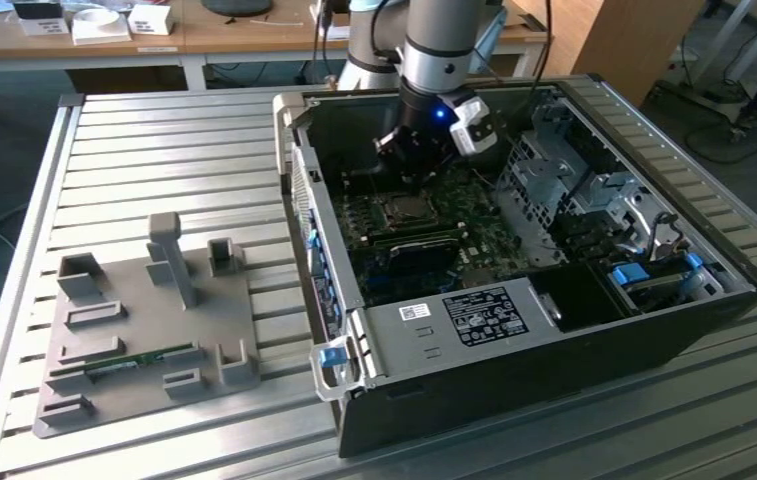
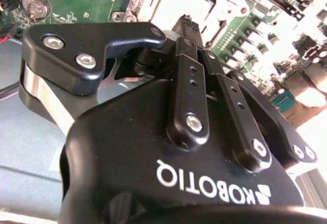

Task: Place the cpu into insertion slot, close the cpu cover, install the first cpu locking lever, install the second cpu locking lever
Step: 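Install the first cpu locking lever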

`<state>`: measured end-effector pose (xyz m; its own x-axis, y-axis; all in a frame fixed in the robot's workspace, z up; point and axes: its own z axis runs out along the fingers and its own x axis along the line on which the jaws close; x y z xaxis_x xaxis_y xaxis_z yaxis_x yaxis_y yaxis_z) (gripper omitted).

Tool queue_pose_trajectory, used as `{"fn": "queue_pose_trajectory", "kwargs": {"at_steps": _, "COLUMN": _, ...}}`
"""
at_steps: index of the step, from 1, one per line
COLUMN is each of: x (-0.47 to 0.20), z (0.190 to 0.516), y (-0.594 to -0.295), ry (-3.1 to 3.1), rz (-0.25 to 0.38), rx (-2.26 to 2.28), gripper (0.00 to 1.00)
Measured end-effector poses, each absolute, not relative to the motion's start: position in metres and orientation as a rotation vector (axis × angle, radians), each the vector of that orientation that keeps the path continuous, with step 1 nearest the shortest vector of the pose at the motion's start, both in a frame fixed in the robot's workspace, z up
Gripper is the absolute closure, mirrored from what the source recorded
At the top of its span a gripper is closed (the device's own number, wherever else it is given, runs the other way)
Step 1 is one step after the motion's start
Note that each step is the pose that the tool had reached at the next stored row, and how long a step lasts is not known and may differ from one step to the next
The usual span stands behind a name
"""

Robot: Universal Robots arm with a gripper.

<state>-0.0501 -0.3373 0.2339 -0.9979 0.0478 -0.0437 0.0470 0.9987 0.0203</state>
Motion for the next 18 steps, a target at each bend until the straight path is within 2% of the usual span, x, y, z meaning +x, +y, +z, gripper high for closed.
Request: {"fn": "queue_pose_trajectory", "kwargs": {"at_steps": 18, "x": -0.051, "z": 0.251, "y": -0.337, "ry": 3.096, "rz": 0.030, "rx": 0.073, "gripper": 0.89}}
